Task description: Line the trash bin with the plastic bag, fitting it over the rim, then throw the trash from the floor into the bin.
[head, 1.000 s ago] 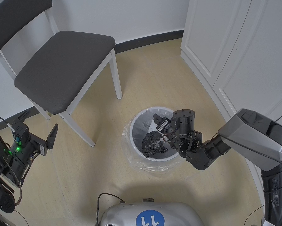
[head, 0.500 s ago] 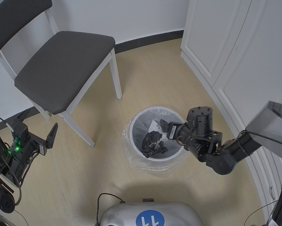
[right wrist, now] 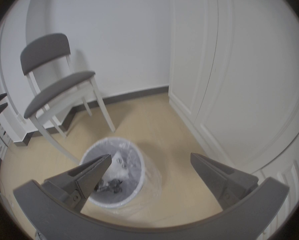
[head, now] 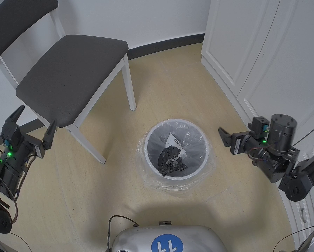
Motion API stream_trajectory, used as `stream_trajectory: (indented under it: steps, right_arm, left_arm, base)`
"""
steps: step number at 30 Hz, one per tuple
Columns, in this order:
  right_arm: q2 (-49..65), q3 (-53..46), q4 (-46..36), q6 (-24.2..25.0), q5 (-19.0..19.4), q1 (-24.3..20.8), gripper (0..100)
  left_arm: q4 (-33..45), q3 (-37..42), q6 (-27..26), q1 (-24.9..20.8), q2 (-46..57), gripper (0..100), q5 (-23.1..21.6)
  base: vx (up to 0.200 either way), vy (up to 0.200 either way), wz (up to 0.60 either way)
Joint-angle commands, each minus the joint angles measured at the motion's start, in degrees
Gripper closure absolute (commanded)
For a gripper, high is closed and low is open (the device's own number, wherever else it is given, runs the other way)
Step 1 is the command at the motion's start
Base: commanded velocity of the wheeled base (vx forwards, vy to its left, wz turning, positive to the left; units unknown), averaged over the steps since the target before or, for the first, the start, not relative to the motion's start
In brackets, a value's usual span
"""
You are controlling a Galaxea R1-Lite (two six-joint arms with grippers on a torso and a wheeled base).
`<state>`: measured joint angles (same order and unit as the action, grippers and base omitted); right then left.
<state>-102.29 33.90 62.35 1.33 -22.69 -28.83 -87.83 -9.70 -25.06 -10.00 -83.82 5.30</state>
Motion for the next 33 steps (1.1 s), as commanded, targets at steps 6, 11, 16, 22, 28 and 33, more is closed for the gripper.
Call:
stream_trajectory:
  steps: [6,11,16,22,28,33]
  right_arm:
    - [17.56,-8.24,14.37,-8.62,0.27,5.72,0]
    - [27.06,-10.61,13.23,-8.71,0.27,6.33,0]
    - [35.41,-12.72,9.80,-8.80,0.27,6.33,0]
    - [49.29,-12.46,-5.93,-8.71,0.01,6.33,0]
    - [58.61,-12.63,-15.60,-8.71,-0.34,6.42,0]
    - [63.44,-12.72,-19.38,-8.62,-0.52,7.39,0]
  left_arm:
    - [1.09,-10.51,4.41,0.42,9.82,0,3.05]
    - [9.70,-13.85,4.23,0.59,16.67,0,4.89]
    - [25.34,-14.64,4.94,0.33,26.78,0,4.72]
    - [38.09,-13.50,5.90,0.15,36.98,0,4.80]
    - [41.34,-11.92,7.40,0.15,42.78,0,4.98]
    - [47.14,-12.44,7.49,0.15,47.79,0,4.98]
  base:
    - [0.000,0.000,0.00]
    - [0.000,0.000,0.00]
    - [0.000,0.000,0.00]
    - [0.000,0.000,0.00]
    - [0.000,0.000,0.00]
    - [0.000,0.000,0.00]
